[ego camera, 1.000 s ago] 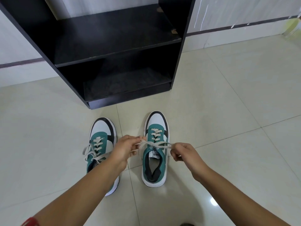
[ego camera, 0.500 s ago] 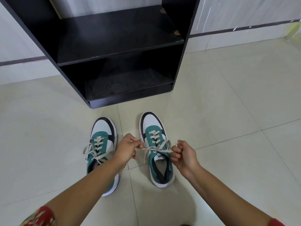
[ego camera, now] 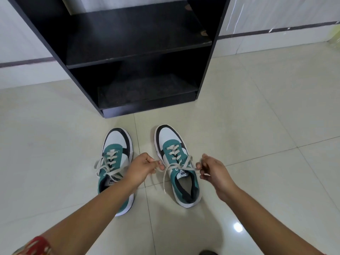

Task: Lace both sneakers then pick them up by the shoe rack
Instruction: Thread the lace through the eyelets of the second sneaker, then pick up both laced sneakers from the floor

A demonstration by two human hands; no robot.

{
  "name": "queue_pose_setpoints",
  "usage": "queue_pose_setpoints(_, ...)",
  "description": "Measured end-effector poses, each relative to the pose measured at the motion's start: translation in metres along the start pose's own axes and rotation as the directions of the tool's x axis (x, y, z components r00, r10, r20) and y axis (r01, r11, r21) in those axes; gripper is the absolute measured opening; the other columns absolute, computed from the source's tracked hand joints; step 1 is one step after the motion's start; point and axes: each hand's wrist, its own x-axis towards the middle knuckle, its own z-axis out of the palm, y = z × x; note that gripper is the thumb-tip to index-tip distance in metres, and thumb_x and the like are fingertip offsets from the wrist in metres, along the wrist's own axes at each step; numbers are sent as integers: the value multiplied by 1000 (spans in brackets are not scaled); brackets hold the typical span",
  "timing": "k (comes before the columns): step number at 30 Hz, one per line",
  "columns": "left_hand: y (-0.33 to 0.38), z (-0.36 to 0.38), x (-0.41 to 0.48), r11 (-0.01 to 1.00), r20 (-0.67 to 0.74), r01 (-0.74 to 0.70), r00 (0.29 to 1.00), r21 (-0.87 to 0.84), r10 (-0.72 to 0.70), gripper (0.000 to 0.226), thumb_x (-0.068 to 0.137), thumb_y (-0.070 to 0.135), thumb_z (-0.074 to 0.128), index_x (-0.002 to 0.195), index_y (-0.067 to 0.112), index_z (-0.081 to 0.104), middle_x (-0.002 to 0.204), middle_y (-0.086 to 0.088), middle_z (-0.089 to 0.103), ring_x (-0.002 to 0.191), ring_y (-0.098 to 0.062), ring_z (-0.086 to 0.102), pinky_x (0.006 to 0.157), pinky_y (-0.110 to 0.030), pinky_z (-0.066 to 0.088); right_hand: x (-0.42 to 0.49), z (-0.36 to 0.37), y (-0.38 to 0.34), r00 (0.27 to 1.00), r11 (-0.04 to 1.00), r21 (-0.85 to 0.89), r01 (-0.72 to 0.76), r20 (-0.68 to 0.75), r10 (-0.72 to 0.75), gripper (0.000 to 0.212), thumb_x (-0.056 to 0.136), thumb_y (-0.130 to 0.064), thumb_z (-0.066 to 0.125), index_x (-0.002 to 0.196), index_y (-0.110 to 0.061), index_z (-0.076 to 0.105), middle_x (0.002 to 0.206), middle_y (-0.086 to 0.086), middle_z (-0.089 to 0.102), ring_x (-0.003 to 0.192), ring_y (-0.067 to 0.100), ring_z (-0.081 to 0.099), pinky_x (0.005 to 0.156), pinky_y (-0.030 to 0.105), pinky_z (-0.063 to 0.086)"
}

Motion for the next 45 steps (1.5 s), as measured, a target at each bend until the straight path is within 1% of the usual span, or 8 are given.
queue_pose_setpoints(5, -11, -9, -37, 874, -51, -250, 953, 417, 297, 43, 83, 38, 64, 120, 25, 46, 120, 13, 54, 108, -7, 52, 93, -31, 44, -32, -12, -1, 953, 651, -715, 255, 300, -43, 21, 76, -46, 68, 92, -34, 64, 130, -1, 55, 134, 12, 38, 100, 33, 35)
queue_pose_setpoints(8, -24, -19, -64, 661, -130, -292, 849, 692, 511, 40, 81, 38, 66, 116, 29, 49, 122, 13, 52, 114, -13, 49, 102, -40, 40, -48, -7, 10, 960, 266, -924, 273, 280, -11, 53, 69, -49, 69, 119, -44, 50, 140, 1, 47, 126, 21, 48, 90, 32, 42)
queue_pose_setpoints(12, -57, -42, -85, 675, -325, -94, 822, 732, 468, 47, 69, 35, 75, 108, 24, 52, 144, -3, 36, 137, -25, 28, 111, -56, 16, -46, 13, 30, 948, 112, -943, 313, 303, -101, 60, 73, -42, 65, 129, -39, 43, 125, 4, 51, 100, 29, 61, 76, 32, 50)
queue_pose_setpoints(16, -81, -59, -98, 836, -418, 73, 887, 544, 195, 66, 58, 30, 82, 116, 25, 52, 153, -13, 15, 144, -27, 6, 108, -52, 32, -44, 25, 33, 936, 58, -953, 297, 279, -213, 45, 79, -42, 61, 123, -35, 53, 116, 6, 57, 95, 31, 62, 70, 30, 47)
queue_pose_setpoints(19, -85, -69, -95, 826, -216, 81, 975, 558, 50, 54, 62, 27, 80, 111, 24, 57, 130, -10, 49, 121, -26, 47, 86, -30, 45, -46, 32, 28, 907, 48, -946, 322, 294, -301, 35, 80, -42, 60, 115, -33, 58, 108, 3, 61, 91, 30, 63, 61, 29, 38)
queue_pose_setpoints(23, -64, -69, -95, 815, -221, -14, 959, 580, 174, 31, 63, 31, 79, 67, 26, 49, 75, 3, 55, 69, -22, 54, 52, -18, 32, -48, 41, 20, 864, 65, -924, 377, 325, -385, 28, 78, -43, 62, 103, -31, 61, 100, -1, 65, 88, 27, 64, 49, 26, 27)
queue_pose_setpoints(37, 80, -107, -153, 570, -216, -365, 672, 736, 709, 37, 61, 31, 83, 64, 17, 48, 71, 10, 57, 61, -16, 54, 51, -28, 47, -100, 39, -94, 377, -76, -814, 575, 346, -859, 26, 76, -42, 61, 66, -18, 62, 80, -4, 71, 58, 18, 62, 40, 28, 46)
queue_pose_setpoints(45, 183, -136, -204, 547, -226, -361, 641, 755, 734, 36, 63, 35, 81, 65, 20, 48, 71, 13, 55, 59, -11, 51, 46, -24, 45, -168, 60, -198, 360, -49, -803, 594, 319, -877, 25, 75, -39, 66, 66, -18, 54, 73, -4, 65, 55, 19, 57, 40, 29, 45)
